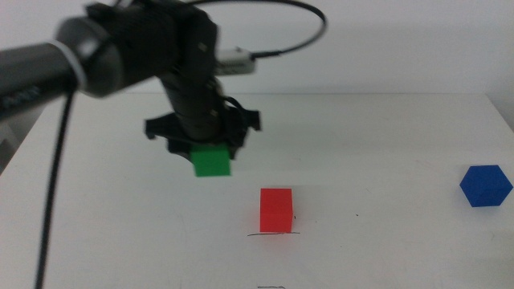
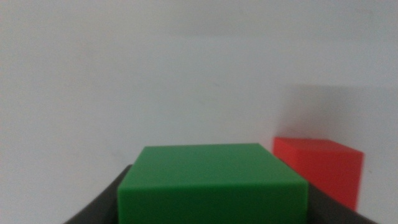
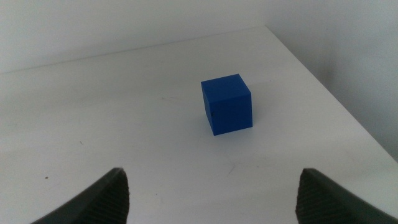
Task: Stack red cubes first, then green, then blue cubes in a specific spot.
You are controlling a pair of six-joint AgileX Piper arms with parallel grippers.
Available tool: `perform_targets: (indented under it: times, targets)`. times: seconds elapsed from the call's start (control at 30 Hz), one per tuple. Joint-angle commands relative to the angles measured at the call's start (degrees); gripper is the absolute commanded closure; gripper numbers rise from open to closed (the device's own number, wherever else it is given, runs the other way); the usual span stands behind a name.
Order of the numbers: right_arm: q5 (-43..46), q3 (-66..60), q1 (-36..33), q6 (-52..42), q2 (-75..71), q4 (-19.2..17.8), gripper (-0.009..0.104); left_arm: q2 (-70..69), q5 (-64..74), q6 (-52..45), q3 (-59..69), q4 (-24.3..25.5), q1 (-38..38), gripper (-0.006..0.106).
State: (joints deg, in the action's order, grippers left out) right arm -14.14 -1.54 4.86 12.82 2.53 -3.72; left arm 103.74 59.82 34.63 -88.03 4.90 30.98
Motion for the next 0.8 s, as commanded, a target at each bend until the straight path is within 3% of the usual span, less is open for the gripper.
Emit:
perform_targets:
  times: [0.0, 0.33, 0.77]
  targets:
    - [4.09, 0.59, 0.29, -0.57, 0.44, -0.29, 0.014, -2.36, -2.63, 3.41, -1.15, 1.24, 3.05, 0.093]
    - [4.09, 0.59, 0.29, -0.57, 0.44, -0.29, 0.014, 4.98, -3.47, 6.33, -7.18, -1.66, 9.56, 0.093]
    - [4.09, 0.59, 0.29, -0.57, 0.44, -0.29, 0.014, 8.90, -1.22, 5.88, -9.94, -4.16, 10.14, 0.093]
